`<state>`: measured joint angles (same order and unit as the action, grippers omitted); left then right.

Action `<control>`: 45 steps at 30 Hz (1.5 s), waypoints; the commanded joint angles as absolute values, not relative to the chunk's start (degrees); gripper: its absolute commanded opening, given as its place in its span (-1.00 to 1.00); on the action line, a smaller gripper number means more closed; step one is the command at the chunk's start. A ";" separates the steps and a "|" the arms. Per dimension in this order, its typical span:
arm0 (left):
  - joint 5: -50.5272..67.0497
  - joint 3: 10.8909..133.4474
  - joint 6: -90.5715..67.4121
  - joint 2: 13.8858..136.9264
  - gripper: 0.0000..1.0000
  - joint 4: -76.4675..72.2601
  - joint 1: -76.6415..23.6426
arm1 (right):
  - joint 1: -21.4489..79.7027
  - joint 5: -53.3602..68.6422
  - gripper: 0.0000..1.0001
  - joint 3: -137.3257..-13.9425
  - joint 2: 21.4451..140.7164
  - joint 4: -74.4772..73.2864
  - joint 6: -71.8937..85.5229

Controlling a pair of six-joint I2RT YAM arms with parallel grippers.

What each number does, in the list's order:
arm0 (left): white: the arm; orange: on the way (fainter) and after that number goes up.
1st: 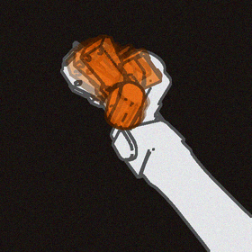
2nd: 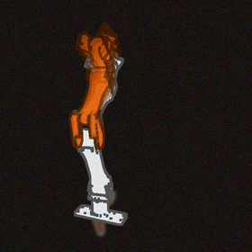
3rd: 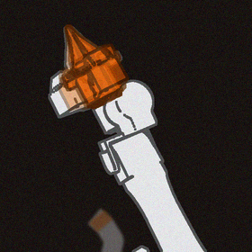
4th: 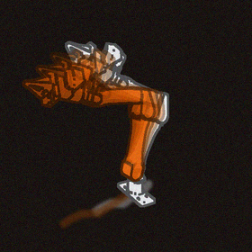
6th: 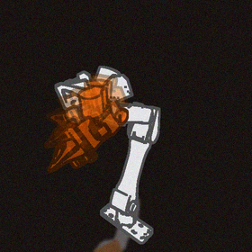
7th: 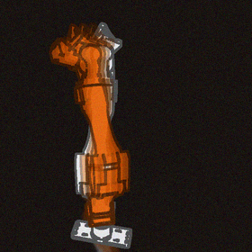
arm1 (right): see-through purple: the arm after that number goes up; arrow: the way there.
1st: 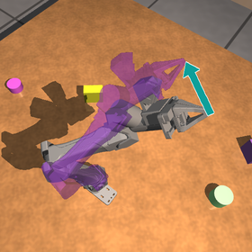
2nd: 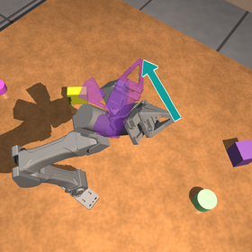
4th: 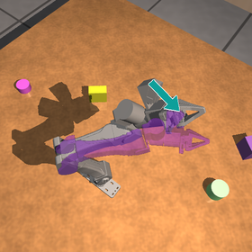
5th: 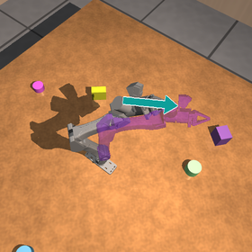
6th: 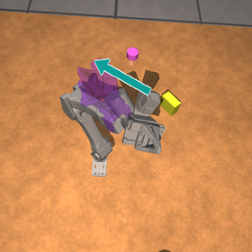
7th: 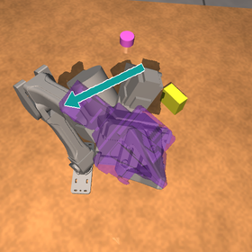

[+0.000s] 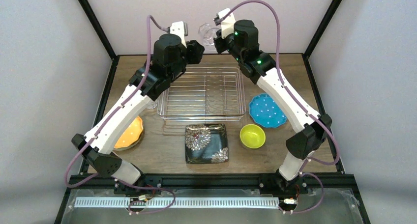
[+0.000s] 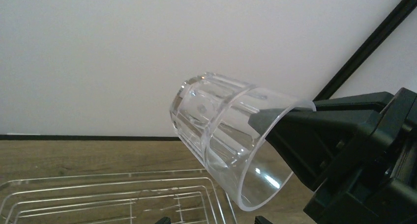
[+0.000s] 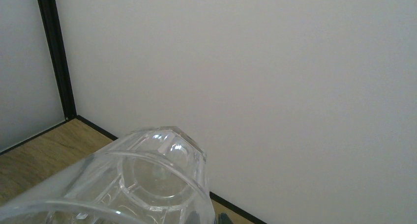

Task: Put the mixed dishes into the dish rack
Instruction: Pass from the right arm to the left

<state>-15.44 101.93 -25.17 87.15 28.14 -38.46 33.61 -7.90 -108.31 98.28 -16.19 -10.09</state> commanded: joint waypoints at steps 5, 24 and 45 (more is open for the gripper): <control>-21.07 103.09 -21.30 86.81 0.99 25.54 -40.56 | 35.12 -9.40 -0.99 -110.49 98.79 -17.59 -9.22; -32.19 101.92 -17.58 88.39 0.89 25.02 -45.15 | 37.20 -10.14 -0.99 -104.93 95.18 -12.19 -8.76; -45.96 89.38 -12.59 87.11 0.39 11.47 -47.72 | 38.73 -7.33 -0.99 -99.78 90.75 -10.11 -5.84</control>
<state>-40.93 91.72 -15.33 87.59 14.90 -47.42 38.37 -8.12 -100.44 93.80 -13.43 -7.92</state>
